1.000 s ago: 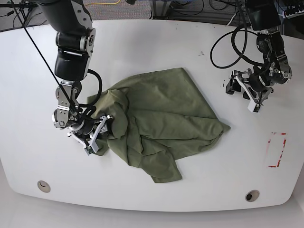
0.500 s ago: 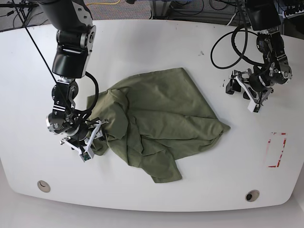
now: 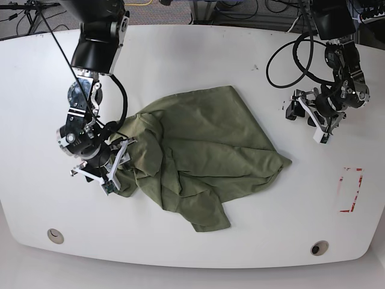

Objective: Fold the T-shirt properly
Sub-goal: 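Lift the held fabric with the right gripper and move it back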

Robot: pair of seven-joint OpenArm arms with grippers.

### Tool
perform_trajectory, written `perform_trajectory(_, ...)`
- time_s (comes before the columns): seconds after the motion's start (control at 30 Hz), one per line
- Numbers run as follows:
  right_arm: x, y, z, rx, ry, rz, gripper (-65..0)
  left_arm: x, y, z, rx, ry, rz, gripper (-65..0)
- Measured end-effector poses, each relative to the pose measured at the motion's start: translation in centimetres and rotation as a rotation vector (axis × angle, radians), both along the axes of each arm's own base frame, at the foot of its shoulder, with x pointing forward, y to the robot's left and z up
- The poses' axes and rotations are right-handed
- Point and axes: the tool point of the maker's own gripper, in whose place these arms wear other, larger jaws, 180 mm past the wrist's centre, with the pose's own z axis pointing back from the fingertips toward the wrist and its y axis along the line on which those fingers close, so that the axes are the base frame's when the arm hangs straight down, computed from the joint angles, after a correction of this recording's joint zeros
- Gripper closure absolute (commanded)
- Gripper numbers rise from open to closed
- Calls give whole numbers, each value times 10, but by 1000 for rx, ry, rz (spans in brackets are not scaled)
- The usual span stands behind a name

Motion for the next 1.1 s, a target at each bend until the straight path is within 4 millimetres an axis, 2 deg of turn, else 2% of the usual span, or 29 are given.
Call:
perform_trajectory(0.23,-27,17,14,-12,-39,6,-320,0,0,0,-1,-1,0,-421)
perform_trajectory(0.33,-40,25,13,-29,-40,29,-320,0,0,0,-1,-1,0,-421)
perform_trajectory(0.53,-66,54,2,-37,-11,116,-320,0,0,0,1,-1,0,-421)
perform_trajectory(0.63,-77,62,-5,-33,9,141,-320,0,0,0,1,-2,0,-421)
perform_trajectory(0.87,-92,67,-17,-12,20,155,-322,0,0,0,1,-2,0,-421)
perform_trajectory(1.0,-96,65,-26,-68,24,147,-323,0,0,0,1,-2,0,-421)
perform_trajectory(1.1,-98,74,-35,-91,26,183,-323,0,0,0,1,-1,0,-421)
